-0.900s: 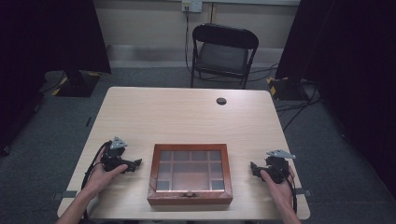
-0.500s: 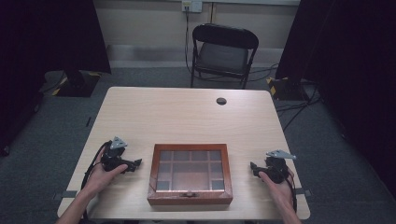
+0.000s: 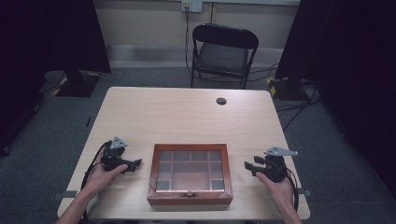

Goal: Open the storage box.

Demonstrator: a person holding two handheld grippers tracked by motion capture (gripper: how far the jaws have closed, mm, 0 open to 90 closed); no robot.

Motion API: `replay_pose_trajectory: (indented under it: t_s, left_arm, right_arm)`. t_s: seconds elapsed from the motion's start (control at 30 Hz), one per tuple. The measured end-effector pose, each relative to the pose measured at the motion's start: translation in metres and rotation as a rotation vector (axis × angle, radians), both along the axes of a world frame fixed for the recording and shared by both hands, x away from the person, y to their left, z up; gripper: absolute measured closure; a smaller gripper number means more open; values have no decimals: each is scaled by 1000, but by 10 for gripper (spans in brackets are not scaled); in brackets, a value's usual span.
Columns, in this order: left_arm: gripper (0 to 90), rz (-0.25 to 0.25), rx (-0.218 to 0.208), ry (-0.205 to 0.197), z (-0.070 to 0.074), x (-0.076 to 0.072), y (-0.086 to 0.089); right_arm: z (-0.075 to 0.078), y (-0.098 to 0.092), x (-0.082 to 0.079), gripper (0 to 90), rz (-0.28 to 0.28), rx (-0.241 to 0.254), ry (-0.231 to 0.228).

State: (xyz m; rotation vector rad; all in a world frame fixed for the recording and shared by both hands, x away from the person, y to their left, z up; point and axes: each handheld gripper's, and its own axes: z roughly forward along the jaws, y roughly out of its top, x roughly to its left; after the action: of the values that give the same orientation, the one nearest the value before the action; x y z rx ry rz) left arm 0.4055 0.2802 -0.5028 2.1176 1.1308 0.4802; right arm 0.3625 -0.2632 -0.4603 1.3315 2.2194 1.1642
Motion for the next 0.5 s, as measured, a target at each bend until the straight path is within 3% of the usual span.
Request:
replay_pose_trajectory:
  t_s: [0.07,0.1,0.17,0.23,0.5]
  left_arm:
    - [0,0,0,0,0,0,0]
    - [0,0,0,0,0,0,0]
    - [0,0,1,-2,0,0,0]
    - [0,0,0,-2,0,0,0]
    - [0,0,0,-1,0,0,0]
  right_arm:
    - [3,1,-1,497,16,17,1]
    - [9,5,-4,532,64,41,-6]
    - [11,6,-5,552,84,55,-3]
    - [22,10,-9,586,150,106,-3]
    - [39,36,-20,665,301,134,-16]
